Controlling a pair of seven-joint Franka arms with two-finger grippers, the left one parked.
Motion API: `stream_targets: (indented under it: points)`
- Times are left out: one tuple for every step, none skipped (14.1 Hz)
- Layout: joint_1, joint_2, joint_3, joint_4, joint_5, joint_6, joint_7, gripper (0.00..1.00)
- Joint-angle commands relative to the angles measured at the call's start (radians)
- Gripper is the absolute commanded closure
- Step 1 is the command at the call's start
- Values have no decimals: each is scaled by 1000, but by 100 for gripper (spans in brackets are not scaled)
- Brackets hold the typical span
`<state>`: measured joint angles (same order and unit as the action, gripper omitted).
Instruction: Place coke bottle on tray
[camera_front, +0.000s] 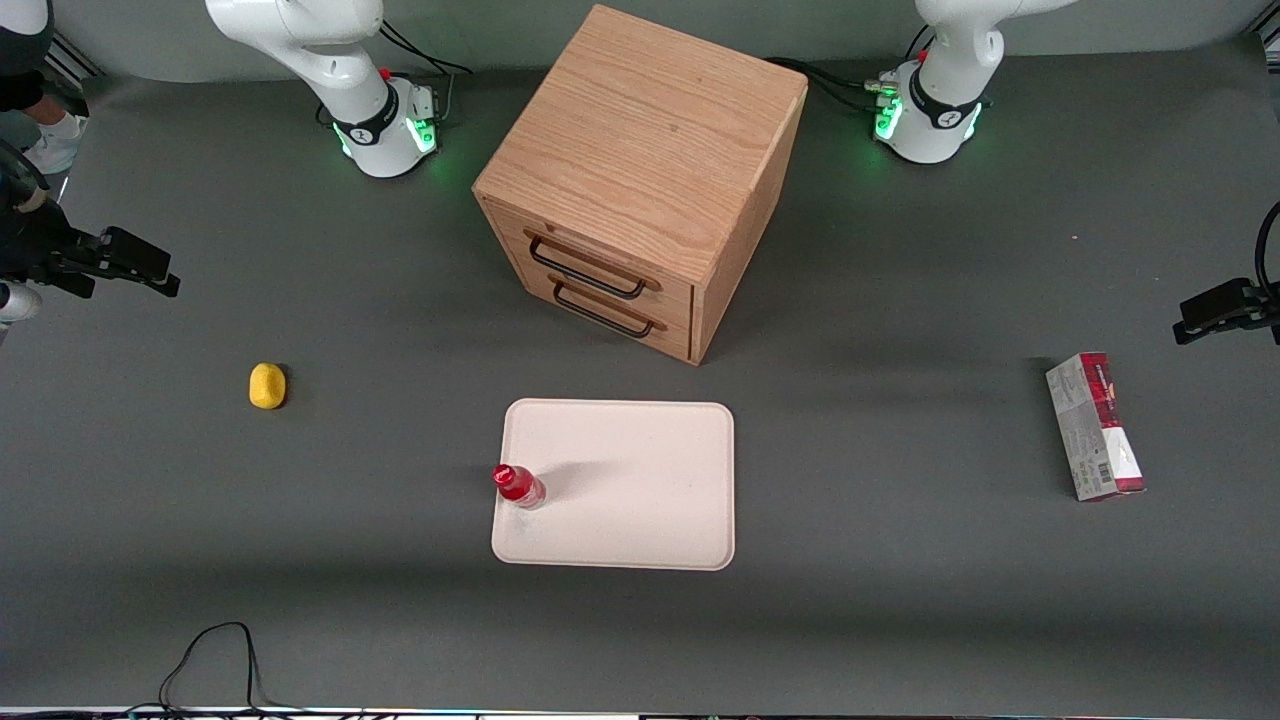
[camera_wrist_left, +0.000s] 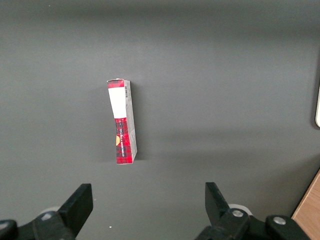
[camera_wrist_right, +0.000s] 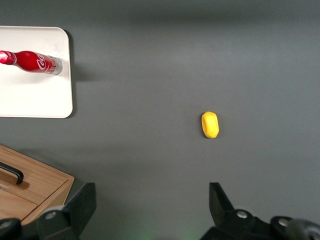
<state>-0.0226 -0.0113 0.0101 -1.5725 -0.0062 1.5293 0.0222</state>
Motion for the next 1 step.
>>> stream_targets:
  points:
    - [16,-9,-15,-9,-5,2,-10,0]
